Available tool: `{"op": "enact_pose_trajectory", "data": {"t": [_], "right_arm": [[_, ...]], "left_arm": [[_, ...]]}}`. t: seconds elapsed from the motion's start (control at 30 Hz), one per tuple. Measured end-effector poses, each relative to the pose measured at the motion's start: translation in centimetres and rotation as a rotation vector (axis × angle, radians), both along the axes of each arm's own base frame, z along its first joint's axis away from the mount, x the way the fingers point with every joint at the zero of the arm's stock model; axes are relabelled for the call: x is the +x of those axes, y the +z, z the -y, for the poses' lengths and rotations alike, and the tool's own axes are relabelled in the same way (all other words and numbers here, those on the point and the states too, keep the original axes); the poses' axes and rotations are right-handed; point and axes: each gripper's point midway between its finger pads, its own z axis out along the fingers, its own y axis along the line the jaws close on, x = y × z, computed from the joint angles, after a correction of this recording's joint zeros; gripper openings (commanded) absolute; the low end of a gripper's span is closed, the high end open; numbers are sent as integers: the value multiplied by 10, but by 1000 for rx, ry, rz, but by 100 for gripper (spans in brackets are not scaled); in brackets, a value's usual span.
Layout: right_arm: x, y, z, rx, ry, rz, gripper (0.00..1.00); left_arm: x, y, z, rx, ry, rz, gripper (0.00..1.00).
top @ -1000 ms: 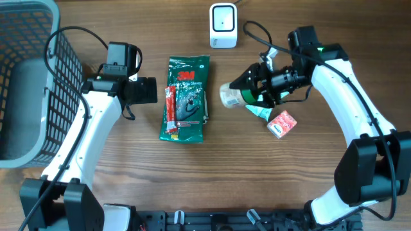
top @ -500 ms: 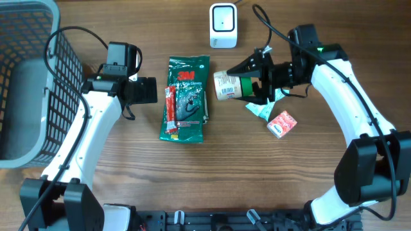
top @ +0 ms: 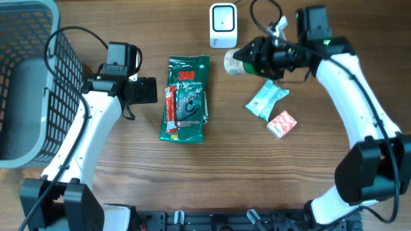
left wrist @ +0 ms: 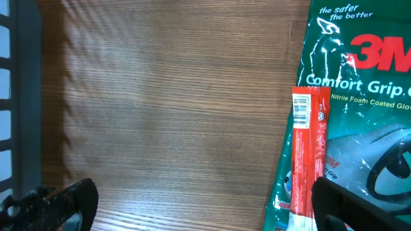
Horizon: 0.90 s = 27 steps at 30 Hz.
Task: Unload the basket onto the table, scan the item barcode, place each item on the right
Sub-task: 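Hold the jar's label in front of the white scanner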
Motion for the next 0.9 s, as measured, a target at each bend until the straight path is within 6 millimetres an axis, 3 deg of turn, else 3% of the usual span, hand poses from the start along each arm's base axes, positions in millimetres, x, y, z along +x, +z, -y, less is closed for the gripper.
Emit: {"op": "enact_pose_trajectory", "data": {"t": [0.1,0.13,0.17,0.27,0.37,0.47,0.57,0.77,0.9], "right_arm": [[14,55,6,-76,-15,130,5],[26,94,10,-130,-36,264,5],[32,109,12,-150,-48,327,4],[56,148,9,-230,-88,560,5],[77,159,-5,-350,-93,744,4],[100,149,-27,-472,-54,881,5],[127,122,-48,-564,-5,967,4],[188,22,-57,-701,50,964,4],[213,-20,-52,-728,32,957,5]], "left_arm": [[0,0,0,0,0,-2,100],[0,0,0,0,0,-1,100],[0,0,0,0,0,-1,100],[0,0,0,0,0,-2,100],[0,0,0,0,0,-2,100],[0,0,0,0,0,-1,100],[0,0,0,0,0,-1,100],[0,0,0,0,0,-1,100],[0,0,0,0,0,-1,100]]}}
